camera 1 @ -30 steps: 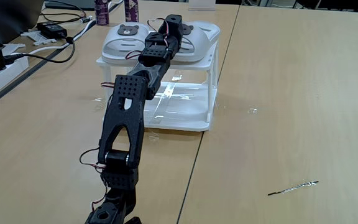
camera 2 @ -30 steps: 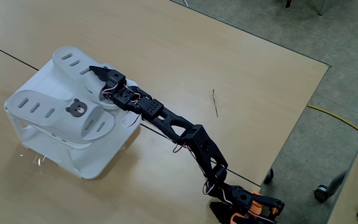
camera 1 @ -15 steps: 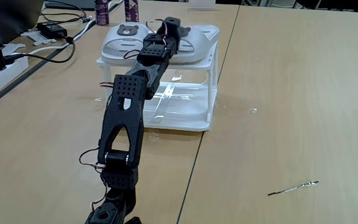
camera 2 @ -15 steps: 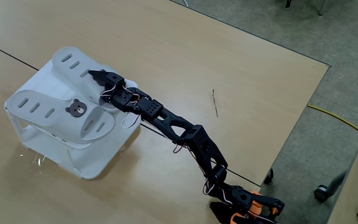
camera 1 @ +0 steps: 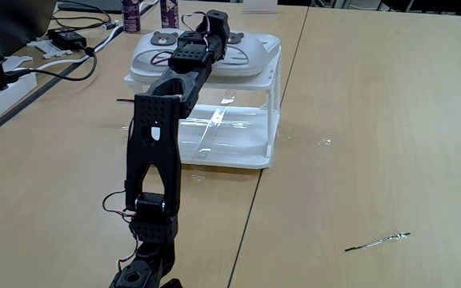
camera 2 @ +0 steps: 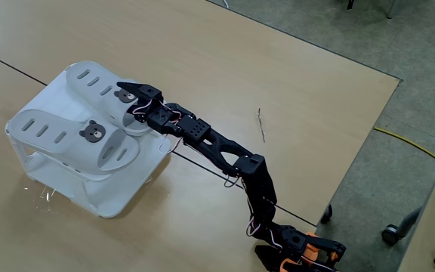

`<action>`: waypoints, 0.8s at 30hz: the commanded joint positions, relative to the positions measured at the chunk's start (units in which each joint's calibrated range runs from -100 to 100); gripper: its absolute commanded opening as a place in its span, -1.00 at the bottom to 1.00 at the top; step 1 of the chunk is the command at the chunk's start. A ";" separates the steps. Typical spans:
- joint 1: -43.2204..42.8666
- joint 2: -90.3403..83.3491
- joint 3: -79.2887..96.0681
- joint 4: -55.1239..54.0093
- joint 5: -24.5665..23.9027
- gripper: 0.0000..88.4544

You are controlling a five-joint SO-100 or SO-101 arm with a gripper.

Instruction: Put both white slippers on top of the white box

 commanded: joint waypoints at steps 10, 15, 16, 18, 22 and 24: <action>0.17 -28.00 23.24 0.13 0.42 -0.42; 0.17 -38.35 34.60 0.13 0.42 -0.43; 0.17 -40.87 36.68 0.04 0.42 -0.43; 0.09 -44.24 37.94 -0.73 0.42 -0.45; -0.16 -45.50 38.21 -10.40 0.42 -0.97; 0.00 -45.50 40.38 -22.30 0.42 -0.98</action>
